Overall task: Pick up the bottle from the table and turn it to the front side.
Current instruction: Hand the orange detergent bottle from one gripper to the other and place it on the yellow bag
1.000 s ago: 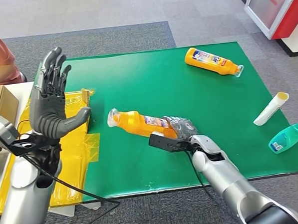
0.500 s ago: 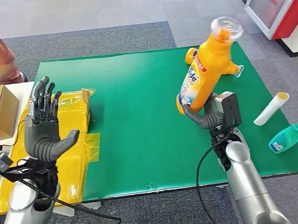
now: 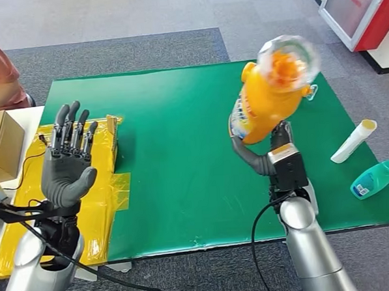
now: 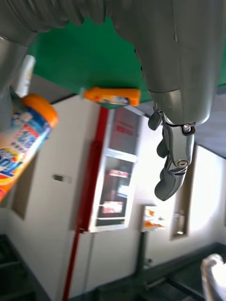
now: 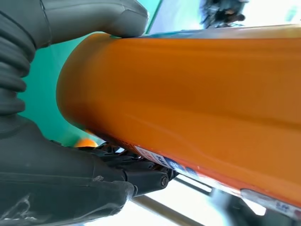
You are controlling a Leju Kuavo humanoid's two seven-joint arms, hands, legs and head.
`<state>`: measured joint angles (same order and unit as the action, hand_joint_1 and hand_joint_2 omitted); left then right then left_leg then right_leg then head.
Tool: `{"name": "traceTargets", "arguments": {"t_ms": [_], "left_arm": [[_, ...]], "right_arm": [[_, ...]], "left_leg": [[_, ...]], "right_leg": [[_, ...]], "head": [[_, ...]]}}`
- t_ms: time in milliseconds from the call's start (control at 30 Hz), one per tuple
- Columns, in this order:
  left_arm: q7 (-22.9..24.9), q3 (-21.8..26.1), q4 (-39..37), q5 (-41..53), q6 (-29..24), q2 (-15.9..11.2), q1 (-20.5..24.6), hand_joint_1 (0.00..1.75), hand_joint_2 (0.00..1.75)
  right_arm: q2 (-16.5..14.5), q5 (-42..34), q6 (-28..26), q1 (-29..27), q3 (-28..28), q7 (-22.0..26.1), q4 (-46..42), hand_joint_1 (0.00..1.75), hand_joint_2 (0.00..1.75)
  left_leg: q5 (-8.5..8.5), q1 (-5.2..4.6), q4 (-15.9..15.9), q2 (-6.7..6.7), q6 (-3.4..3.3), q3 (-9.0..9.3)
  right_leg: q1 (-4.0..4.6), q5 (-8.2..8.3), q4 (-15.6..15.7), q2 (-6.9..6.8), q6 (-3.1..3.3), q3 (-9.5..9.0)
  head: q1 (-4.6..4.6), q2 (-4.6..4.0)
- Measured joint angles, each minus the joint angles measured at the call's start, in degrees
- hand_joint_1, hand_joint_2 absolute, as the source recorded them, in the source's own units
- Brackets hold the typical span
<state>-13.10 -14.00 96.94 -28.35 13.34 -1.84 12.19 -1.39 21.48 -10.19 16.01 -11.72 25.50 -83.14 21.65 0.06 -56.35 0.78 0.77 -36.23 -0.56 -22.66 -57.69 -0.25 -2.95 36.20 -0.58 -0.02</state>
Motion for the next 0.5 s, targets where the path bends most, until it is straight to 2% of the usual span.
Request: {"name": "traceTargets", "arguments": {"t_ms": [100,233,367,500], "left_arm": [[2.2,-2.2,-3.7,-1.7,3.3,0.0,3.7,0.00,1.75],[4.5,-6.3,-7.3,-2.3,4.8,0.0,8.8,0.00,1.75],[5.8,-9.8,-9.1,-1.8,5.0,-0.1,13.2,0.00,1.75],[6.6,-11.9,-10.1,-1.3,5.0,-0.2,15.6,0.00,1.75]], "right_arm": [[-0.5,7.6,-5.3,0.9,-3.9,-0.1,0.1,1.75,1.75],[-0.7,15.3,-10.6,2.2,-7.9,-1.2,0.9,1.75,1.75],[-0.7,19.3,-12.5,3.4,-10.5,-2.3,2.1,1.75,1.75],[-0.7,21.5,-13.0,4.2,-11.8,-3.4,3.1,1.75,1.75]], "left_leg": [[-0.04,0.00,0.0,-0.01,0.01,0.00],[-0.09,0.00,0.0,-0.01,-0.01,0.00],[-0.09,-0.01,0.0,-0.01,-0.01,0.00],[-0.09,-0.01,0.0,-0.01,0.00,0.00]], "right_leg": [[0.00,0.05,0.0,-0.01,0.02,0.00],[0.00,0.10,0.0,-0.01,0.01,-0.02],[-0.01,0.14,0.0,-0.01,0.01,-0.02],[-0.01,0.14,0.0,0.00,0.01,0.00]], "head": [[0.00,0.00],[-0.01,0.00],[-0.01,0.00],[-0.01,0.00]]}}
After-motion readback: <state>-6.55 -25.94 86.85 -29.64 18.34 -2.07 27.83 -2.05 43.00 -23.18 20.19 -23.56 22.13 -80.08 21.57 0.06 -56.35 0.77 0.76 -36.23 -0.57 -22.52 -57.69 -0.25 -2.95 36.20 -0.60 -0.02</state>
